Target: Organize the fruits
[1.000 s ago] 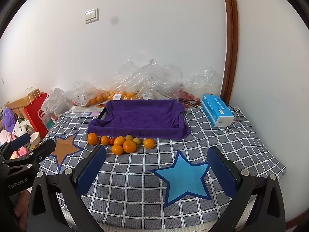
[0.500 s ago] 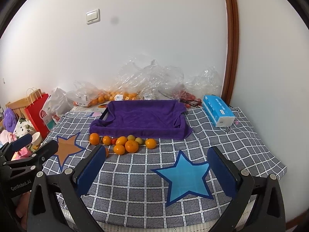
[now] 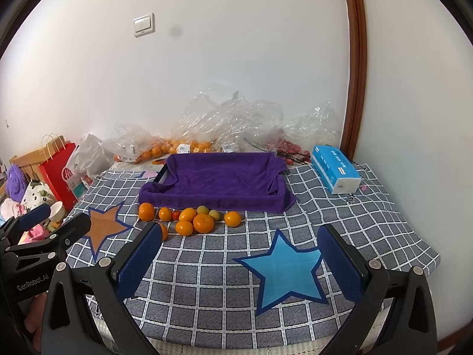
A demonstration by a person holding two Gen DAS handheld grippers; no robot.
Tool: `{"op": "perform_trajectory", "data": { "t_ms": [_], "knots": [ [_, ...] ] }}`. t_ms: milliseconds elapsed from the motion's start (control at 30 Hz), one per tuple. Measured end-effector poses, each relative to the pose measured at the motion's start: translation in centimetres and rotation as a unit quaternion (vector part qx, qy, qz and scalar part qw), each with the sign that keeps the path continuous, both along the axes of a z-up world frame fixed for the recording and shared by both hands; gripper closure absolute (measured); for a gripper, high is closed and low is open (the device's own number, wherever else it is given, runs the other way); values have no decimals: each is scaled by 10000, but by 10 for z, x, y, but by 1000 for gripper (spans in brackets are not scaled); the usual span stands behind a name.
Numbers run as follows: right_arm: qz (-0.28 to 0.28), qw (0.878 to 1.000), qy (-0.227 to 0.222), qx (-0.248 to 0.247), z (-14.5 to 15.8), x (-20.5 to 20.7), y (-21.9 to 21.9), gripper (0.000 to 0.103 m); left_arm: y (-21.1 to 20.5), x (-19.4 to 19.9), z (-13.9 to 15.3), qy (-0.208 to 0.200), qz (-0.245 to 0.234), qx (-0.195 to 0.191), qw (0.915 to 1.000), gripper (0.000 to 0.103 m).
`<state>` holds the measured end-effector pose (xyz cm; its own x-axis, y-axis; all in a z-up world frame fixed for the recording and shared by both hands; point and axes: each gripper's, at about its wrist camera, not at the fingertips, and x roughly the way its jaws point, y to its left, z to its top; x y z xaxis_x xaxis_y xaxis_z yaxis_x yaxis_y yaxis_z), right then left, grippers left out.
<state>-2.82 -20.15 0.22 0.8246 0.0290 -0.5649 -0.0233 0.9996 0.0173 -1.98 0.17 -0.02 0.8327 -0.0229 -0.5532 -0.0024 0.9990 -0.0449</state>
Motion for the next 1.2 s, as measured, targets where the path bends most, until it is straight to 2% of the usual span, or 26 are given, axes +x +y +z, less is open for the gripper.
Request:
{"op": "perform_trajectory", "data": {
  "t_ms": [1200],
  "knots": [
    [7, 10000, -21, 14, 1, -3, 1, 0, -1, -1, 1, -10, 2, 11, 10000, 0]
  ]
}}
